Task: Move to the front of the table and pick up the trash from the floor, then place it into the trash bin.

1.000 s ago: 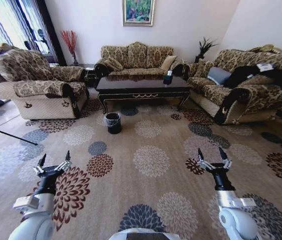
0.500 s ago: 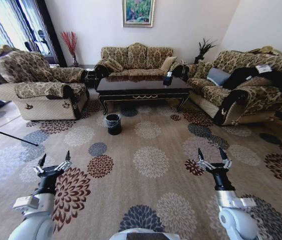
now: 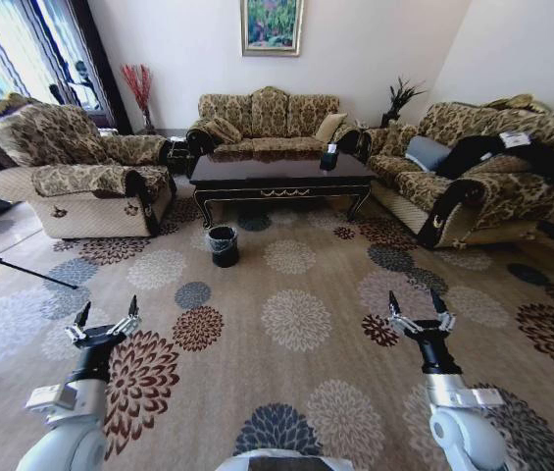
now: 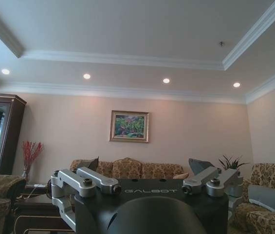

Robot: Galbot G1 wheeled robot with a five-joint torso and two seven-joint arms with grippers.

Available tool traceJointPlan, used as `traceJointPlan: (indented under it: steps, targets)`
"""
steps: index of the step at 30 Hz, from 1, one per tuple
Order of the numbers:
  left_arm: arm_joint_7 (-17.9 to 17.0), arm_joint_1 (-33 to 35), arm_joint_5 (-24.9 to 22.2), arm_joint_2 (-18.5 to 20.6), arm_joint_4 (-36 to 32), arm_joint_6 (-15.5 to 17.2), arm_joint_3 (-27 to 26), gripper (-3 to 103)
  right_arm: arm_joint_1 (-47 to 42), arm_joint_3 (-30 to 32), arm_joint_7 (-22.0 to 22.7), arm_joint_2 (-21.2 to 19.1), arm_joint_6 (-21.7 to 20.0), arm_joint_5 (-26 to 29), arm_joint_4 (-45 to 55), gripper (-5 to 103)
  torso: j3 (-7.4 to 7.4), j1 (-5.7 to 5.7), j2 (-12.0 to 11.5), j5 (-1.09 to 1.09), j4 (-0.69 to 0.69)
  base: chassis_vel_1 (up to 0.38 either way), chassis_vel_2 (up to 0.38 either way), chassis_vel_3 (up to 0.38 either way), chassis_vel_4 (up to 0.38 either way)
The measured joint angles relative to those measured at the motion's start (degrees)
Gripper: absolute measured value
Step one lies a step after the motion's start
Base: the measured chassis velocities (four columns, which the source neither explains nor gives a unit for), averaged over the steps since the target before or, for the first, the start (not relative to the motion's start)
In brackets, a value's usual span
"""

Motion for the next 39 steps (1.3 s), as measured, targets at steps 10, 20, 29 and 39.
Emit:
traceJointPlan:
  steps: [10, 20, 29, 39]
  targets:
    - [0.0, 0.0, 0.0, 0.0, 0.0, 0.0, 0.0, 100, 0.0, 0.0, 0.0, 0.0, 0.0, 0.0, 0.0, 100, 1.39, 1.02, 2.4, 0.0, 0.0, 0.0, 0.0, 0.0, 0.0]
    - [0.0, 0.0, 0.0, 0.0, 0.0, 0.0, 0.0, 100, 0.0, 0.0, 0.0, 0.0, 0.0, 0.0, 0.0, 100, 2.72, 2.08, 4.8, 0.0, 0.0, 0.0, 0.0, 0.0, 0.0]
    - [0.0, 0.0, 0.0, 0.0, 0.0, 0.0, 0.0, 100, 0.0, 0.0, 0.0, 0.0, 0.0, 0.0, 0.0, 100, 4.17, 3.17, 7.3, 0.0, 0.0, 0.0, 0.0, 0.0, 0.0]
    - [0.0, 0.0, 0.0, 0.0, 0.0, 0.0, 0.0, 100, 0.0, 0.0, 0.0, 0.0, 0.0, 0.0, 0.0, 100, 5.62, 4.32, 9.9, 0.0, 0.0, 0.0, 0.0, 0.0, 0.0]
